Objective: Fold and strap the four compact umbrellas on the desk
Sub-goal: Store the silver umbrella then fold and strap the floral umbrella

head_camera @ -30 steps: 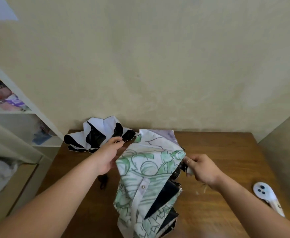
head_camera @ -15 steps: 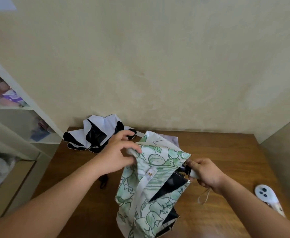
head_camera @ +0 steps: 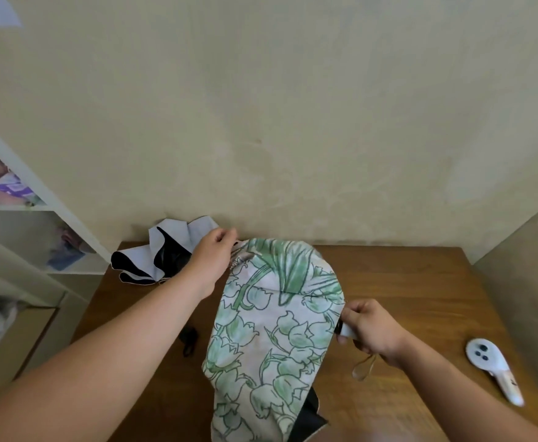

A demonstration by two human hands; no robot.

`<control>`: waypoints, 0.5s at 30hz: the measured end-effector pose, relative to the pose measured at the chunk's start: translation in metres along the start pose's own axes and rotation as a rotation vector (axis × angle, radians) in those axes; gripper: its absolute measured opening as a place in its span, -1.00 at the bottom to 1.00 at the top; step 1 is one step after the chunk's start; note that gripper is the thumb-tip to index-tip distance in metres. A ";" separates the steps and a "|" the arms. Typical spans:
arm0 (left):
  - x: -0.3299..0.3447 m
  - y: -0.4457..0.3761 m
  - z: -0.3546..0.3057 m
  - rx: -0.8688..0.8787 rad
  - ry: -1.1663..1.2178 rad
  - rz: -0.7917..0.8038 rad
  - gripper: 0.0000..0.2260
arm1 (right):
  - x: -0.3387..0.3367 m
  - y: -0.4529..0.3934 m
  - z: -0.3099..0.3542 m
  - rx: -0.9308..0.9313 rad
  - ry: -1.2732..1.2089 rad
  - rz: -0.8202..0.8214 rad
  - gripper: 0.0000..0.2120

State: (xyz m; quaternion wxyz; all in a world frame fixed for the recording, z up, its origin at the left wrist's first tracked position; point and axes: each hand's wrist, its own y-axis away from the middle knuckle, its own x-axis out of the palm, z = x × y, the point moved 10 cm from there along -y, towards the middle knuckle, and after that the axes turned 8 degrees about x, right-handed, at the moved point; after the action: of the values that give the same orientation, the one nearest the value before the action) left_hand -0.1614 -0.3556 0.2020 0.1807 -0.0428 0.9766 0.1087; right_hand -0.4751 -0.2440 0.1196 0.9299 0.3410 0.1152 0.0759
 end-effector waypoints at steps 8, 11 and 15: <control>-0.030 0.044 0.090 -0.263 0.028 0.171 -0.70 | 0.012 0.009 -0.025 0.224 -0.191 0.150 -0.65; -0.033 0.074 0.126 -0.374 -0.042 0.314 -0.73 | 0.022 0.014 -0.033 0.321 -0.333 0.271 -0.66; -0.041 0.106 0.138 -0.467 0.080 0.263 -0.82 | 0.025 0.022 -0.019 0.304 -0.383 0.309 -0.69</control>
State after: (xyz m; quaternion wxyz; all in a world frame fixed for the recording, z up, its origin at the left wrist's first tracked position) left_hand -0.0888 -0.2188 0.1117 0.1114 0.0398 0.9285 0.3519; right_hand -0.4580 -0.2097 0.1157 0.8502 0.4983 -0.1058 0.1326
